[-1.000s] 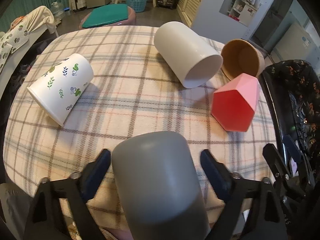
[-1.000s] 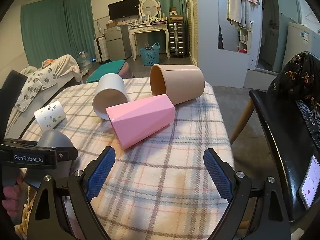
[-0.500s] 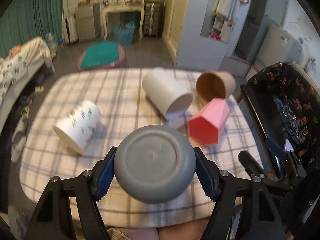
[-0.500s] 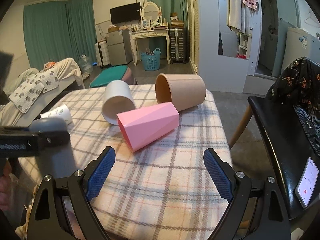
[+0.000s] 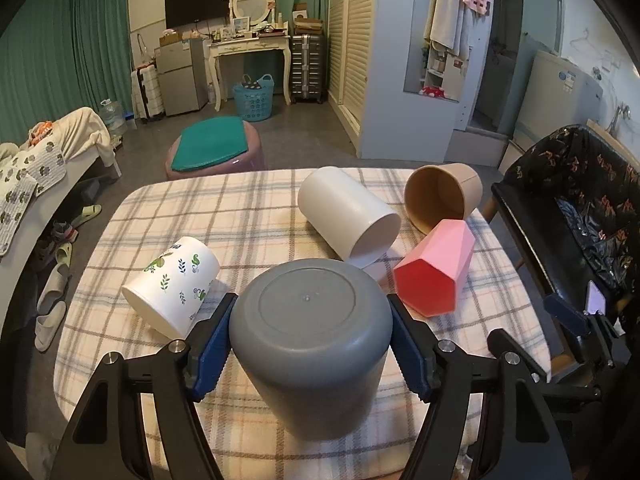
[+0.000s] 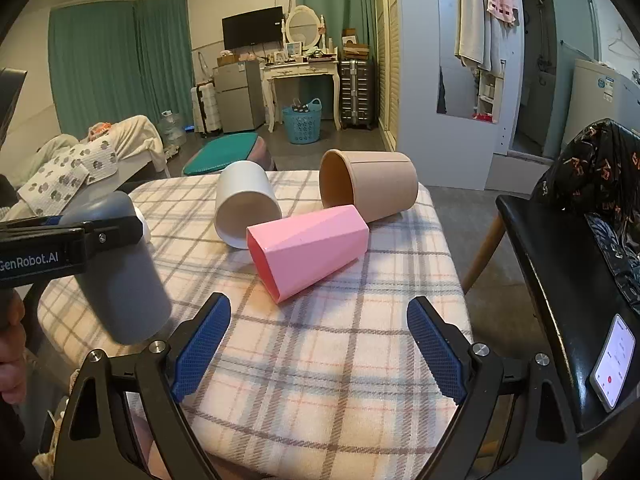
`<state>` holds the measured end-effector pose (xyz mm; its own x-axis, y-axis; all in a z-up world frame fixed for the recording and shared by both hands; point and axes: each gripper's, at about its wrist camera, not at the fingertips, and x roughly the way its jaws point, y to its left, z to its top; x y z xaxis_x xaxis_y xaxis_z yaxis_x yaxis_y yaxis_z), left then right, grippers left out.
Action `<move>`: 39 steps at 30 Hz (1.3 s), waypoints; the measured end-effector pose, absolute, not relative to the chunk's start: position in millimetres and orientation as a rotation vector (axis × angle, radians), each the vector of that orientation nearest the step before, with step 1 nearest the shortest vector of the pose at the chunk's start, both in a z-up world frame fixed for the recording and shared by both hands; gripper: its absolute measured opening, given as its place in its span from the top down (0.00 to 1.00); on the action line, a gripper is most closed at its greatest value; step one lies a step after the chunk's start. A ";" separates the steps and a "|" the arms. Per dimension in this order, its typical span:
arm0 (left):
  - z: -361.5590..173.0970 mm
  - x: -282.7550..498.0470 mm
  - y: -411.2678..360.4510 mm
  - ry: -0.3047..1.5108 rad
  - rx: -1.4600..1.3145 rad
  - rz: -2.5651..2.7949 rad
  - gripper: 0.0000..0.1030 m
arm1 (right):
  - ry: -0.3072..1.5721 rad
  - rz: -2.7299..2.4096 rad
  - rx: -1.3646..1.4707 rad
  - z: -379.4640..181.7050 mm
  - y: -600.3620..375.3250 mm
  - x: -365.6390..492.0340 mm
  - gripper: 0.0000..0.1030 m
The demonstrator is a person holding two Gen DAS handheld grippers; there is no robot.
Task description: Flip cup upside down
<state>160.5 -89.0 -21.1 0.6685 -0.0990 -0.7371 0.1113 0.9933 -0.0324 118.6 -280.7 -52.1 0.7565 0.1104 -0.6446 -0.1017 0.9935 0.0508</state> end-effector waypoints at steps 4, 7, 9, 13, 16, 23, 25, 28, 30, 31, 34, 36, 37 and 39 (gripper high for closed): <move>-24.6 161.9 -90.5 0.830 0.014 -0.120 0.29 | 0.712 0.114 0.014 -55.1 -280.5 121.6 0.12; -32.0 162.5 -92.1 0.838 0.020 -0.121 0.29 | 0.718 0.115 0.012 -57.3 -279.9 123.3 0.12; -37.8 162.6 -93.2 0.854 0.015 -0.124 0.29 | 0.721 0.115 0.013 -58.5 -279.9 124.0 0.12; -41.2 161.1 -99.0 0.848 0.024 -0.148 0.30 | 0.722 0.114 0.013 -58.8 -280.1 124.0 0.12; -41.8 162.0 -99.4 0.846 0.021 -0.142 0.30 | 0.722 0.114 0.017 -59.8 -281.2 123.8 0.12; -42.3 163.4 -98.0 0.840 0.020 -0.140 0.30 | 0.718 0.108 0.019 -59.1 -283.4 119.4 0.12; -42.4 163.3 -97.9 0.838 0.023 -0.142 0.29 | 0.717 0.106 0.020 -58.6 -283.7 118.6 0.12; -41.6 162.5 -100.3 0.829 0.040 -0.165 0.27 | 0.714 0.105 0.018 -58.0 -283.8 117.8 0.12; -39.8 160.8 -102.3 0.815 0.048 -0.169 0.21 | 0.704 0.105 0.016 -56.0 -284.6 114.6 0.12; -38.4 159.8 -102.4 0.806 0.050 -0.163 0.19 | 0.700 0.106 0.015 -54.8 -284.7 112.9 0.13; -35.9 158.8 -100.8 0.801 0.038 -0.170 0.19 | 0.693 0.106 0.009 -50.8 -282.9 108.0 0.12; -34.9 158.7 -99.7 0.799 0.036 -0.162 0.19 | 0.689 0.106 0.006 -47.8 -280.7 105.3 0.12; -33.9 158.4 -98.8 0.797 0.033 -0.160 0.19 | 0.688 0.105 0.004 -46.5 -279.9 104.1 0.12; -29.9 156.6 -96.4 0.787 0.025 -0.169 0.19 | 0.682 0.102 0.003 -43.2 -278.9 101.9 0.12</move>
<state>156.6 -96.4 -29.9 0.6930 -0.1419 -0.7069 0.1607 0.9862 -0.0404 101.9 -278.9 -43.2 0.7718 0.0950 -0.6287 -0.0932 0.9950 0.0359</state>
